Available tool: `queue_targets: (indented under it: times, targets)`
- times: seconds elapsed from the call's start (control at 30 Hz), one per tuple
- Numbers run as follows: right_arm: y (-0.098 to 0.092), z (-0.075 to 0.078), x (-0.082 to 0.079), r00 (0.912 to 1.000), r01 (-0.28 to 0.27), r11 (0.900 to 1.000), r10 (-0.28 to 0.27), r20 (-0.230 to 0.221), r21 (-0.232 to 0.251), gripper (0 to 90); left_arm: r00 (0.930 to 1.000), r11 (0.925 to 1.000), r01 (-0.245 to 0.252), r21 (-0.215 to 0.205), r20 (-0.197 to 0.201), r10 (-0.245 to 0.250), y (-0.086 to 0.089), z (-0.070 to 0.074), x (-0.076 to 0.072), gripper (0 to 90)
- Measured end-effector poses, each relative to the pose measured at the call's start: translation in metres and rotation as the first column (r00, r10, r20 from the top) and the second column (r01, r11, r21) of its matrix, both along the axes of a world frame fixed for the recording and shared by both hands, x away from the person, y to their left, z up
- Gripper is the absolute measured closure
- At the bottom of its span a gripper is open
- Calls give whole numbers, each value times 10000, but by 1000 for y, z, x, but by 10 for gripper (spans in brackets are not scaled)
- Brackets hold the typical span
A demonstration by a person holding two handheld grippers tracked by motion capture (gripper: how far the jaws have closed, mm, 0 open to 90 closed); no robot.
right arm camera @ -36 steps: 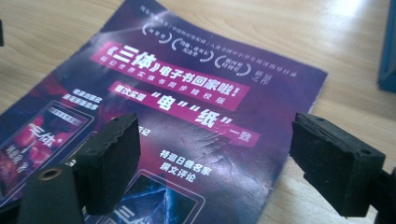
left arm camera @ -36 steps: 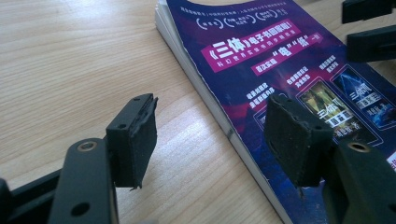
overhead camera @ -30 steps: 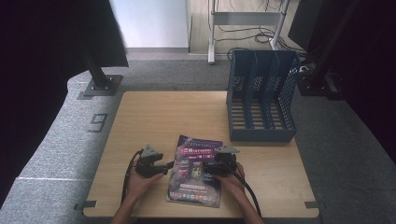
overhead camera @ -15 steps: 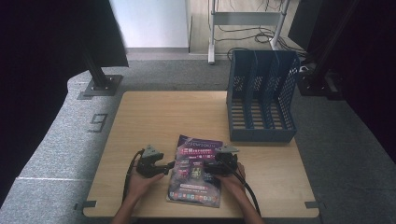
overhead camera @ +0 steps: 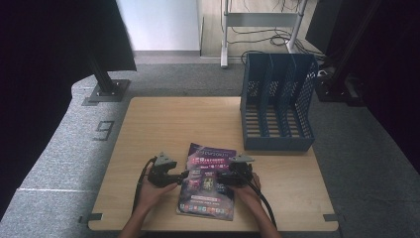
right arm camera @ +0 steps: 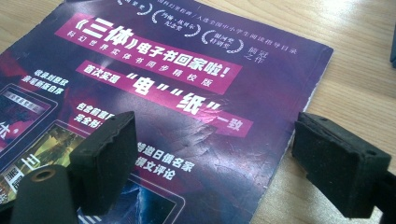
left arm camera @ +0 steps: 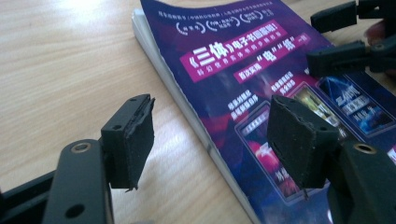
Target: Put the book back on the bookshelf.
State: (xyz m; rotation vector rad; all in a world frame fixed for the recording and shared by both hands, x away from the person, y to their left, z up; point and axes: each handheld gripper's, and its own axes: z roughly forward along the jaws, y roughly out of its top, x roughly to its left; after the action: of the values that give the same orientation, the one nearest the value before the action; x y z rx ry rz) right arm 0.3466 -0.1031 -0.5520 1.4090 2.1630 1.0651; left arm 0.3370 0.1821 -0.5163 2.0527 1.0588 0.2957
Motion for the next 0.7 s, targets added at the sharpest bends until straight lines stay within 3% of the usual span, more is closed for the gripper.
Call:
queue_targets:
  times: [0.33, 0.57, 0.7]
  targets:
    - [1, 0, -1, 10000, 63, 10000, -63, 48, -21, 141, 9997, 10000, -83, -46, -244, 82, -16, -8, 18, 325]
    - [1, -1, -2, 9999, 73, 10000, -73, 96, -11, 142, 9989, 9997, 101, 218, -450, -91, -30, -24, 27, 326]
    - [1, -2, -3, 9998, 97, 10000, -97, 173, 23, 144, 9995, 9993, -38, 375, -301, 50, -36, -25, 28, 305]
